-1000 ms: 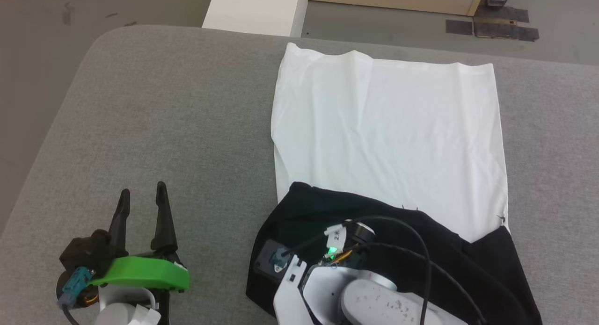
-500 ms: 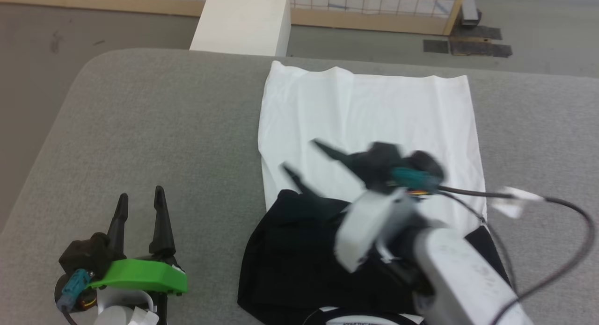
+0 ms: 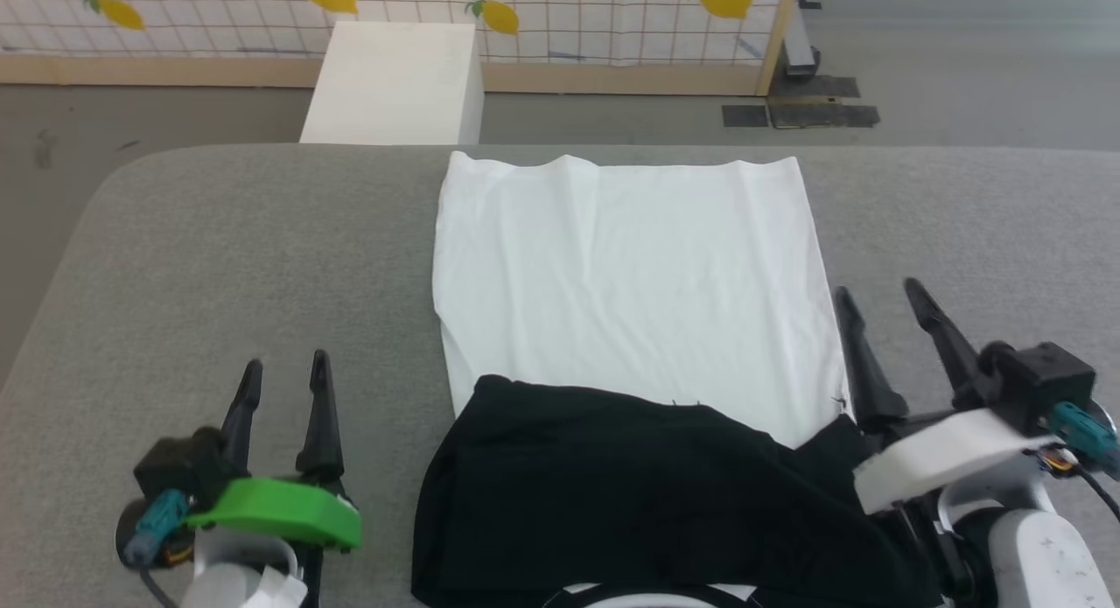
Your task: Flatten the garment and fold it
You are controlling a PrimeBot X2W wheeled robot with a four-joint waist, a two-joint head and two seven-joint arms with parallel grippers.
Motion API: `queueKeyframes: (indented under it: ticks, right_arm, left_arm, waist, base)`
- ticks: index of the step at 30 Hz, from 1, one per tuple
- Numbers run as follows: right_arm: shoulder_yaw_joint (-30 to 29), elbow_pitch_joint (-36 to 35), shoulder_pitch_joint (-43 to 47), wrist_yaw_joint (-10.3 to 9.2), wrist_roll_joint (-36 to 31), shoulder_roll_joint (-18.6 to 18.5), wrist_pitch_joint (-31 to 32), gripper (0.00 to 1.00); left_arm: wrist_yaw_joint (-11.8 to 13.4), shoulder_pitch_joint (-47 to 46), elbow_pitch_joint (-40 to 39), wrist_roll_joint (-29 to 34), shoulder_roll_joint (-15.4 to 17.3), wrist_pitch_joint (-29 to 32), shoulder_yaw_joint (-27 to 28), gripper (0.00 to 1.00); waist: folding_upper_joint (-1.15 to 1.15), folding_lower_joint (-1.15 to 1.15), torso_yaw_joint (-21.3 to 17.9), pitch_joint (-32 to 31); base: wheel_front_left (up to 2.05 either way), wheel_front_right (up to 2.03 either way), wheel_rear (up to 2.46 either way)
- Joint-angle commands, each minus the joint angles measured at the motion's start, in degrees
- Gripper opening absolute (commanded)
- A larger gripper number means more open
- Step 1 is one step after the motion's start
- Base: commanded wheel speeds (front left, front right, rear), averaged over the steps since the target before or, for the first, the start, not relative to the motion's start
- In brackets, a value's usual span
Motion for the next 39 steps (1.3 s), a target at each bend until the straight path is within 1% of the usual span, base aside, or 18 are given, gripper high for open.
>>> queueKeyframes:
  ticks: [1, 6, 9, 12, 15, 19, 26, 28, 31, 35, 39]
  right_arm:
    - [-0.82, 0.46, 0.95, -0.09, -0.17, 0.16, -0.65, 1.0]
    - [-3.4, 0.93, 1.74, -0.09, 0.49, 0.18, -1.54, 1.0]
    - [-3.97, 0.8, 1.26, -0.09, 1.26, 0.18, -2.11, 1.0]
    - [-3.76, 0.61, 0.16, -0.09, 1.78, 0.18, -2.53, 1.0]
    - [-3.36, 0.22, -1.65, -0.09, 2.53, 0.19, -3.4, 1.0]
    - [-2.64, 0.06, -3.93, -0.09, 4.08, 0.19, -4.64, 1.0]
    - [-0.01, 0.66, -7.77, -0.09, 6.49, 0.19, -7.17, 1.0]
    - [0.54, 1.24, -8.48, -0.09, 7.21, 0.19, -7.91, 1.0]
    - [1.33, 1.91, -9.21, -0.09, 7.83, 0.19, -8.7, 1.0]
    - [1.73, 2.98, -9.89, -0.09, 8.82, 0.19, -10.0, 1.0]
    - [2.27, 4.15, -10.44, -0.09, 9.66, 0.19, -11.08, 1.0]
  left_arm:
    - [-0.48, -2.39, 0.06, 0.55, 1.18, 0.87, -0.75, 1.0]
    - [-1.41, -10.48, 1.89, 0.87, 5.46, 5.75, -4.22, 1.0]
    - [-1.76, -17.76, 4.37, -0.7, 8.77, 9.82, -6.41, 1.0]
    - [-1.87, -24.77, 6.5, -2.52, 11.75, 13.94, -7.89, 1.0]
    - [-1.89, -32.12, 8.63, -4.39, 15.57, 19.27, -10.87, 1.0]
    - [-1.91, -40.69, 10.61, -7.17, 19.84, 26.46, -14.63, 1.0]
    - [-1.91, -52.7, 13.6, -10.32, 25.64, 37.8, -16.55, 1.0]
    - [-1.91, -54.83, 14.51, -10.96, 26.68, 40.63, -16.48, 1.0]
    - [-1.51, -57.18, 15.47, -12.21, 27.42, 44.49, -15.83, 1.0]
    - [-0.36, -58.61, 16.07, -14.52, 27.66, 49.48, -14.72, 1.0]
    - [1.41, -58.7, 16.02, -14.87, 28.62, 53.66, -14.6, 1.0]
  waist:
    - [0.42, 0.0, -1.29, 0.83]
    - [0.42, 0.0, -2.55, 3.92]
    - [0.42, 0.0, -3.65, 6.64]
    - [0.42, 0.0, -5.3, 9.81]
    - [0.42, 0.0, -7.33, 13.62]
    - [0.42, 0.0, -9.87, 18.58]
    - [0.42, 0.0, -14.84, 26.6]
    - [0.42, 0.0, -16.03, 28.1]
    - [0.42, 0.0, -17.46, 29.99]
    - [0.42, 0.0, -19.0, 31.5]
    - [0.42, 0.0, -19.92, 32.38]
  base:
    - [0.0, 0.0, 0.0]
    - [0.0, 0.0, 0.0]
    - [0.0, 0.0, 0.0]
    - [0.0, 0.0, 0.0]
    - [0.0, 0.0, 0.0]
    - [0.0, 0.0, 0.0]
    - [0.0, 0.0, 0.0]
    - [0.0, 0.0, 0.0]
    - [0.0, 0.0, 0.0]
    - [0.0, 0.0, 0.0]
    - [0.0, 0.0, 0.0]
